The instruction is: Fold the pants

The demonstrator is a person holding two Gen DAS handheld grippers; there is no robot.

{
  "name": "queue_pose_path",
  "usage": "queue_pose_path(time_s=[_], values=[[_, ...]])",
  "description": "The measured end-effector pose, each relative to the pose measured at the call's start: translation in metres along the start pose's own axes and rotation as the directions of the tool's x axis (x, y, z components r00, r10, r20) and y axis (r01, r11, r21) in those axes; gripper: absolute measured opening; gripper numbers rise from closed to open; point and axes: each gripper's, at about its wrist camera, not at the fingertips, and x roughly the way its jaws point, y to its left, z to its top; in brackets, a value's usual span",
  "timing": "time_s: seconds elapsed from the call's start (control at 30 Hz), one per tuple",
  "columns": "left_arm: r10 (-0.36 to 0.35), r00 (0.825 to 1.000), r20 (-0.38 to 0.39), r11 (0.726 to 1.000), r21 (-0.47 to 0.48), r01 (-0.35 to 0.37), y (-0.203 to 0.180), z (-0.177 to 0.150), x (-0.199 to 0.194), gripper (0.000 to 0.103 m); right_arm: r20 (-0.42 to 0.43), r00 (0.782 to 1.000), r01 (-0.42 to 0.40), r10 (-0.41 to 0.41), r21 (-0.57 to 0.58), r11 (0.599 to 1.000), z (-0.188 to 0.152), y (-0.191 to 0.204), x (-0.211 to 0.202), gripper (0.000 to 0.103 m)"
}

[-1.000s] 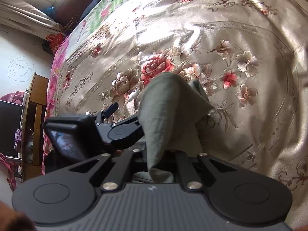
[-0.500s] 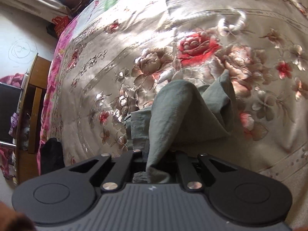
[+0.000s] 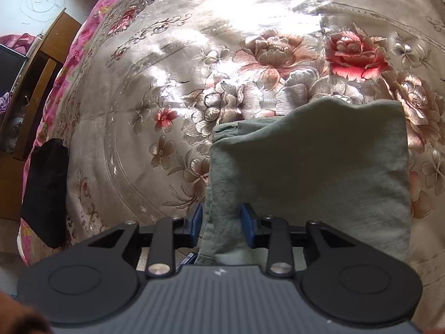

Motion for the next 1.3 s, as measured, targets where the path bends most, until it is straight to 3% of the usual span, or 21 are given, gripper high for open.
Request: queue_pose_path(time_s=[0.1,0.17,0.37,0.57,0.7,0.77,0.87,0.93,1.0,1.07,1.13,1.2,1.3], values=[[-0.024,1.000,0.002,0.998,-0.050,0.024,0.009,-0.001,-0.006,0.094,0.004,0.998,0.064,-0.064,-0.030,0.997,0.010,-0.004,0.001,0.036],[-0.048,0.999,-0.001,0.994,-0.098,0.048,0.015,0.001,-0.008,0.094,-0.007,0.997,0.079,-0.080,-0.039,0.996,0.019,-0.002,0.003,0.044],[-0.086,0.996,-0.007,0.973,-0.217,0.082,0.025,0.002,-0.025,0.094,0.024,0.991,0.137,-0.135,-0.187,0.973,0.027,0.026,0.008,0.048],[-0.075,0.997,-0.027,0.960,-0.274,0.065,0.035,0.000,-0.050,0.094,-0.023,0.986,0.158,-0.167,-0.208,0.965,0.039,0.020,0.032,0.048],[-0.119,0.993,-0.021,0.932,-0.347,0.104,0.033,0.008,-0.060,0.094,-0.039,0.988,0.137,-0.151,-0.248,0.959,0.039,0.014,0.032,0.043],[-0.132,0.991,-0.029,0.934,-0.339,0.114,0.025,0.011,-0.059,0.097,-0.051,0.991,0.107,-0.122,-0.225,0.968,0.042,0.006,0.027,0.025],[-0.085,0.993,-0.078,0.961,-0.269,0.061,0.005,0.013,-0.036,0.097,-0.067,0.996,0.052,-0.063,-0.156,0.986,0.046,-0.006,0.018,0.014],[-0.056,0.992,-0.112,0.973,-0.229,0.029,-0.006,0.015,-0.019,0.096,-0.065,0.998,0.009,-0.016,-0.110,0.994,0.048,-0.014,0.013,0.015],[-0.034,0.989,-0.141,0.981,-0.193,0.006,-0.017,0.016,-0.007,0.091,-0.079,0.997,-0.007,0.000,-0.094,0.996,0.048,-0.020,0.013,0.022],[-0.035,0.987,-0.157,0.983,-0.182,0.006,-0.022,0.016,-0.004,0.087,-0.100,0.995,-0.009,-0.003,-0.123,0.992,0.045,-0.020,0.015,0.037],[-0.049,0.984,-0.172,0.983,-0.184,0.017,-0.025,0.013,-0.004,0.082,-0.117,0.993,0.000,-0.019,-0.159,0.987,0.040,-0.017,0.019,0.040],[-0.050,0.979,-0.195,0.986,-0.165,0.017,-0.029,0.011,-0.002,0.066,-0.138,0.990,-0.005,-0.018,-0.166,0.986,0.035,-0.015,0.017,0.042],[-0.047,0.979,-0.199,0.985,-0.171,0.012,-0.031,0.011,-0.002,0.063,-0.108,0.994,-0.003,-0.016,-0.172,0.985,0.031,-0.019,0.010,0.040]])
